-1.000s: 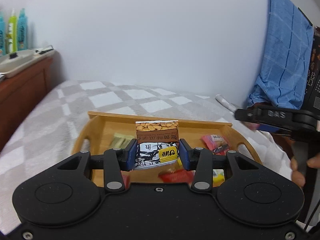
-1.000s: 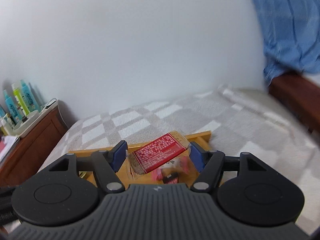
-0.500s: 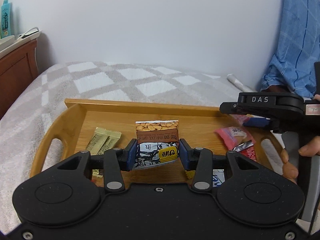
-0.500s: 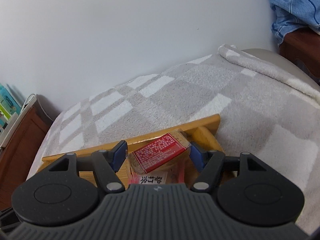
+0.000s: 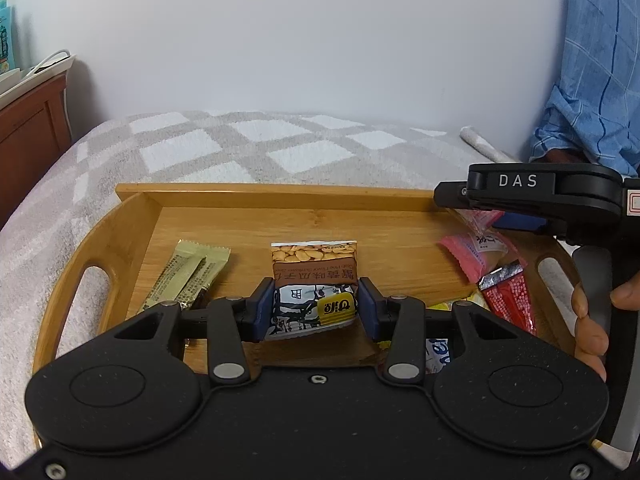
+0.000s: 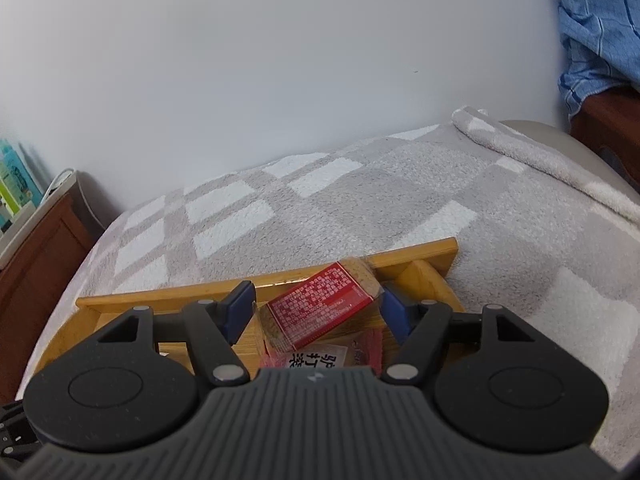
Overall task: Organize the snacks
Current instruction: 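Open the right tool over the tray while the left tool releases the almond box, then pull both open tools back from the tray toward the remaining snacks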
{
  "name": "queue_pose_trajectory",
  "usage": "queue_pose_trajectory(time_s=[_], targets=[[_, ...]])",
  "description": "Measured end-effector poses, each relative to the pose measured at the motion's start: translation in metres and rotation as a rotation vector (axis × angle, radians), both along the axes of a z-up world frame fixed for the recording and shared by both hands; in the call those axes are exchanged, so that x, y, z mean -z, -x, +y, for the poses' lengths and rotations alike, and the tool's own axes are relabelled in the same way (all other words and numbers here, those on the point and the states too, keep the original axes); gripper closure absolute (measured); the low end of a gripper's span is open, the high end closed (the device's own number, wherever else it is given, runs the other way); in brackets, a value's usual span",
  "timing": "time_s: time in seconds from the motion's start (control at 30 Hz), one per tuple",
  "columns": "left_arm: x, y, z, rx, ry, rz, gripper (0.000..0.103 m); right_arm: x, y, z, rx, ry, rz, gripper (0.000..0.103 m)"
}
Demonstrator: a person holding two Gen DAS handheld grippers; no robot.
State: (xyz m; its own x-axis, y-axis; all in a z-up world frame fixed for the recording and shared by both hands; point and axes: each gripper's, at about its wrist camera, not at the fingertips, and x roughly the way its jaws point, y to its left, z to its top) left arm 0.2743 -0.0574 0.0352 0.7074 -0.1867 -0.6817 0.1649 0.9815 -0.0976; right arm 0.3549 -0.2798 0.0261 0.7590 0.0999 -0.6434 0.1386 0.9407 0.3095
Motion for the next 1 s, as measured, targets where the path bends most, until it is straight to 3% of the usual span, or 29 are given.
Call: queue_pose_trajectory(time_s=[0.17,0.43,0.5,0.57,0.63,1.0], targets=[[0.001,0.000,-0.003,0.002,-0.017,-0.003,0.061,0.002,0.000,0.006,-0.018,0.043,-0.004,0.028],[-0.002,0.004,-0.002,-0.002,-0.023,0.011,0.056,-0.001,0.005,0.004,-0.030,-0.009,-0.020,0.012],[-0.006,0.008,-0.001,0.002,-0.021,0.001,0.049,-0.004,0.008,0.004,-0.036,-0.019,-0.027,0.010],[-0.011,0.013,0.000,0.011,-0.017,-0.008,0.036,-0.008,0.013,0.006,-0.037,-0.021,-0.037,0.006],[-0.017,0.020,0.000,0.019,-0.023,-0.022,0.035,-0.011,0.020,0.006,-0.038,-0.020,-0.053,0.001],[-0.034,0.065,0.005,0.030,-0.031,-0.043,0.020,-0.039,0.081,0.011,-0.024,0.004,-0.137,0.000]])
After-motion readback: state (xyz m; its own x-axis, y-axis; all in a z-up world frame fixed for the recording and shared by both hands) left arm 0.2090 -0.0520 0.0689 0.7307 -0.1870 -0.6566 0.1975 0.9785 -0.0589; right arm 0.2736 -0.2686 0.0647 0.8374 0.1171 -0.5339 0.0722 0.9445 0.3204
